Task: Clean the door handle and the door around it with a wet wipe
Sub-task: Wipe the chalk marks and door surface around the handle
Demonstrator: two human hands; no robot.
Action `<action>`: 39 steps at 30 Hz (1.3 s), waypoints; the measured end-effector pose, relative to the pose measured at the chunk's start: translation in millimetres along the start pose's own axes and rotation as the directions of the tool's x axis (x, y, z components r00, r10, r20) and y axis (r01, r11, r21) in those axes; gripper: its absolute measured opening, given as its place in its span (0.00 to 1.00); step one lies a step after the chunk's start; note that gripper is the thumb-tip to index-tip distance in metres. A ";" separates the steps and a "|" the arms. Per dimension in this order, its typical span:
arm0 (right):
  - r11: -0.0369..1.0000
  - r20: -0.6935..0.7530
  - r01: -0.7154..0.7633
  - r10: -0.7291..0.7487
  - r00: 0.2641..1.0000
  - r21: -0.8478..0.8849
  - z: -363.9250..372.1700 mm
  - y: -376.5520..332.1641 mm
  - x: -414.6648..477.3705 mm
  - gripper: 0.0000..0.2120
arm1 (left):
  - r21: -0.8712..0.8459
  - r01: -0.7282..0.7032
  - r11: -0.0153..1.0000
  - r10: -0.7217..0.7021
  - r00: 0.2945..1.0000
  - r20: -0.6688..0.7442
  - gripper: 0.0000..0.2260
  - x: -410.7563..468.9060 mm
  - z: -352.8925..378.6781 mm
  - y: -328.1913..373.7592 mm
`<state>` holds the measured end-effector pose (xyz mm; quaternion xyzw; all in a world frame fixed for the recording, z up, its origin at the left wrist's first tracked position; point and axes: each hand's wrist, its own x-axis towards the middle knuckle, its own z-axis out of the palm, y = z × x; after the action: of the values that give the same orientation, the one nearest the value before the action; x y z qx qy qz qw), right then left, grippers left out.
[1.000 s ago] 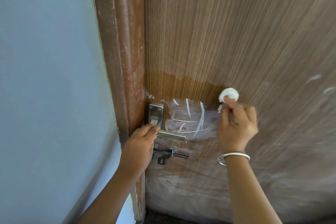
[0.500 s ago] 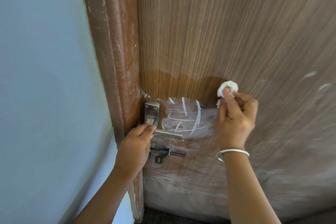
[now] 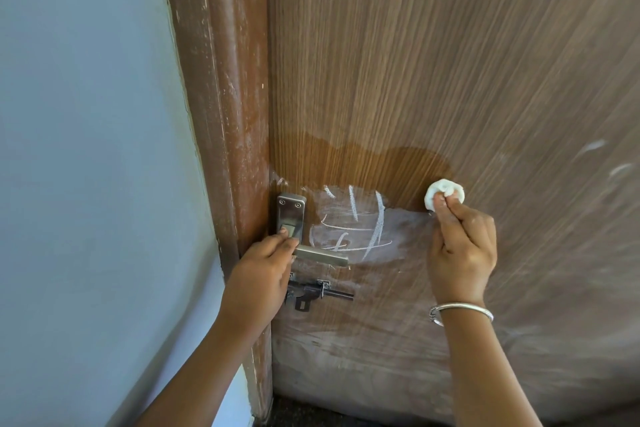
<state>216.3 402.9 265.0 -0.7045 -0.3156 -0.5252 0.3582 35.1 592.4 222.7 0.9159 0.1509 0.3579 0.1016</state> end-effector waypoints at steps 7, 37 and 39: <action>0.997 -0.028 -0.073 0.074 0.997 0.028 6.6 -8.9 0.8 0.11 | 0.002 -0.007 1.000 0.007 1.000 -0.011 0.15 -0.2 0.0 0.7; 0.986 0.263 0.020 -0.064 0.963 0.167 28.8 -74.2 15.0 0.02 | -0.042 0.006 0.999 -0.007 1.000 -0.003 0.17 -2.8 1.3 -2.9; 0.983 0.337 0.072 -0.127 0.933 0.170 34.9 -85.0 15.1 0.04 | -0.045 0.006 0.999 -0.006 1.000 0.004 0.17 -3.1 1.1 -2.7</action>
<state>168.2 479.3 287.6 -0.7390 -0.4489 -0.3843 0.3236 33.2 593.8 219.1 0.9135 0.1453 0.3594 0.1236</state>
